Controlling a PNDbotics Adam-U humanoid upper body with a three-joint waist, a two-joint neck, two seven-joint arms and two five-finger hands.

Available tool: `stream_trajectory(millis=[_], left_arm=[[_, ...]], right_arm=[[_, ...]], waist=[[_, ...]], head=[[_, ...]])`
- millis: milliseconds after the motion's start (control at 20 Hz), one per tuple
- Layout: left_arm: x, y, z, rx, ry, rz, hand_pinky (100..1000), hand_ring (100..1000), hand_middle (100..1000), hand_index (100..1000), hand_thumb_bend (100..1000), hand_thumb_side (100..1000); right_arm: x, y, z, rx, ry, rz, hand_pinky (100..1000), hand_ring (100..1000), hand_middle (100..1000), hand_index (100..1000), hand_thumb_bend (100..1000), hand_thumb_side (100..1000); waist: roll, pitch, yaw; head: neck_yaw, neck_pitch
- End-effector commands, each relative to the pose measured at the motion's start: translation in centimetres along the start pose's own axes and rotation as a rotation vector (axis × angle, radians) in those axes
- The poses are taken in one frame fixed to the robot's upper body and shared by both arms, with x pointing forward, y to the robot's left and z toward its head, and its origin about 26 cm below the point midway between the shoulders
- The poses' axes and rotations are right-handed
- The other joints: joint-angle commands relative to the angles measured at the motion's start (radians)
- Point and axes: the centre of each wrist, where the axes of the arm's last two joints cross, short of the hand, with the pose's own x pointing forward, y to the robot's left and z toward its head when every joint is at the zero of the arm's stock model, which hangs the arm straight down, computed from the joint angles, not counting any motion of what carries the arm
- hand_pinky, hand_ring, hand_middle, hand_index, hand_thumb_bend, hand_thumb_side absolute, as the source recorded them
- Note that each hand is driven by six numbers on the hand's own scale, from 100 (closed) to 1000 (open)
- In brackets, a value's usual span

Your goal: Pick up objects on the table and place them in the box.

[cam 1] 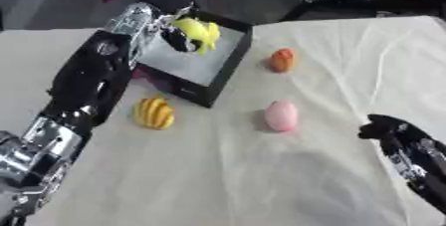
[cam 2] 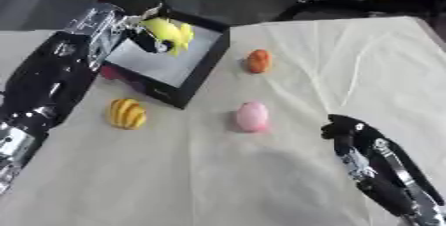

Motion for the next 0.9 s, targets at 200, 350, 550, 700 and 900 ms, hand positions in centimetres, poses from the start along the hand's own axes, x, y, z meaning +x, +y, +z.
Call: stream_trajectory(millis=[200,350,550,700,900], left_arm=[[0.8,-1.2,-0.9,0.034,0.089,0.04,724,578,582,765,497,322],[1.7,-2.2,-1.3,0.049,0.136,0.01,724,578,582,765,497,322],[2.2,-3.3,-1.5,0.028,0.197,-0.006,774,681,732,887,942,576],[2.2,-3.1,-1.4,0.043,0.22,0.012,794,717,773,912,1000,662],[1.5,-2.8,-1.2,0.064,0.23,0.019,811,736,791,919,1000,689]], right_arm=[[0.7,0.0,-0.7,0.022,-0.042,-0.008,867,746,706,863,100,723],[0.7,0.0,-0.8,0.022,-0.042,-0.009,867,746,706,863,100,723],[0.7,0.0,-0.7,0.022,-0.043,-0.01,867,746,706,863,100,722],[0.7,0.0,-0.7,0.019,-0.042,-0.009,867,746,706,863,100,721],[0.7,-0.1,-0.7,0.016,-0.04,-0.008,867,746,706,863,100,721]], waist=[[-0.021,-0.024,-0.031],[-0.021,-0.024,-0.033],[-0.021,-0.026,-0.033],[-0.021,-0.026,-0.032],[-0.021,-0.027,-0.03]], head=[[0.014,-0.002],[0.016,-0.002],[0.015,-0.002],[0.014,-0.002],[0.01,-0.002]])
